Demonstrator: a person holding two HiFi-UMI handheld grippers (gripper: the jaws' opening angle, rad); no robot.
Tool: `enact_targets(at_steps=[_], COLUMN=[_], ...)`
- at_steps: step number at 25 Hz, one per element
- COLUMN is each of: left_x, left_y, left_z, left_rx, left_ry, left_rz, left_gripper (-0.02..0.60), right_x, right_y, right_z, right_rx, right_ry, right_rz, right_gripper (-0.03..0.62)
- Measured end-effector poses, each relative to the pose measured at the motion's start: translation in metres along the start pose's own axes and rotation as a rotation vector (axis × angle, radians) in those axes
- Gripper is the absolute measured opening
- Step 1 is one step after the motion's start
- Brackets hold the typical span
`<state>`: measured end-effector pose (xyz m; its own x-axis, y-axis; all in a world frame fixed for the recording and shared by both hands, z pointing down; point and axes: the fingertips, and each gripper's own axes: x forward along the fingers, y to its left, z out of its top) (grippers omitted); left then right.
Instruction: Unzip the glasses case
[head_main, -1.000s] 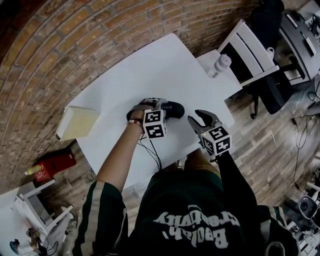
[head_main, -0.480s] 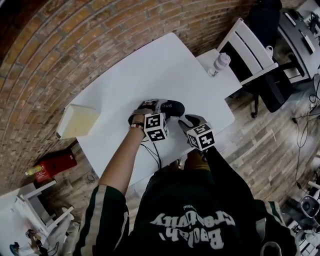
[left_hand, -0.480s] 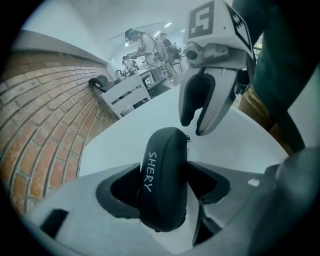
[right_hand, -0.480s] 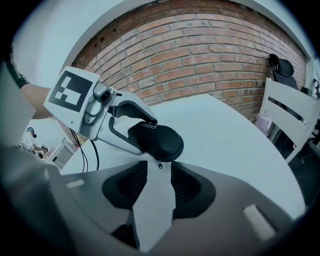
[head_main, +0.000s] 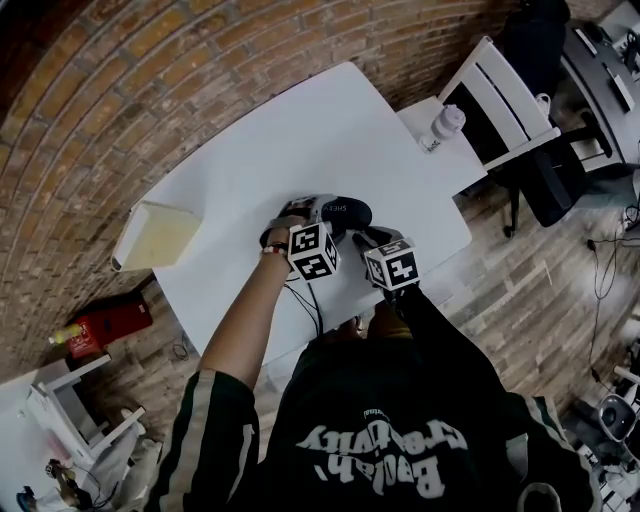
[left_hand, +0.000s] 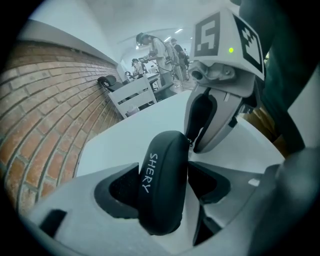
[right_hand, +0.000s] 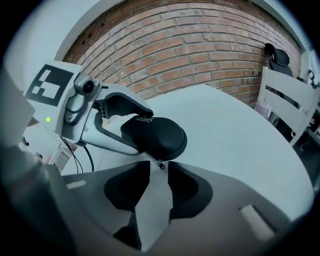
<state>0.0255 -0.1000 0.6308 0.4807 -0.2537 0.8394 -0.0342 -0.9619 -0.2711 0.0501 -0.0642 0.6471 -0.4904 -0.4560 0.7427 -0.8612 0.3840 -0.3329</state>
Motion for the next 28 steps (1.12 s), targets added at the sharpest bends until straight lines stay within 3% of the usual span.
enact_targets(at_steps=[6, 12, 28], left_x=[0.000, 0.001, 0.001], left_y=[0.001, 0.000, 0.000], left_z=[0.000, 0.001, 0.001], left_rx=[-0.010, -0.011, -0.010], left_ry=[-0.003, -0.010, -0.035], left_rz=[-0.002, 0.005, 0.026], left_gripper=[0.307, 0.307, 0.307], right_x=[0.003, 0.000, -0.006], right_y=[-0.006, -0.003, -0.013], right_z=[0.003, -0.001, 0.000], right_rx=[0.063, -0.003, -0.124], right_ry=[-0.016, -0.003, -0.001], right_rz=[-0.054, -0.049, -0.098], right_gripper=[0.091, 0.015, 0.014])
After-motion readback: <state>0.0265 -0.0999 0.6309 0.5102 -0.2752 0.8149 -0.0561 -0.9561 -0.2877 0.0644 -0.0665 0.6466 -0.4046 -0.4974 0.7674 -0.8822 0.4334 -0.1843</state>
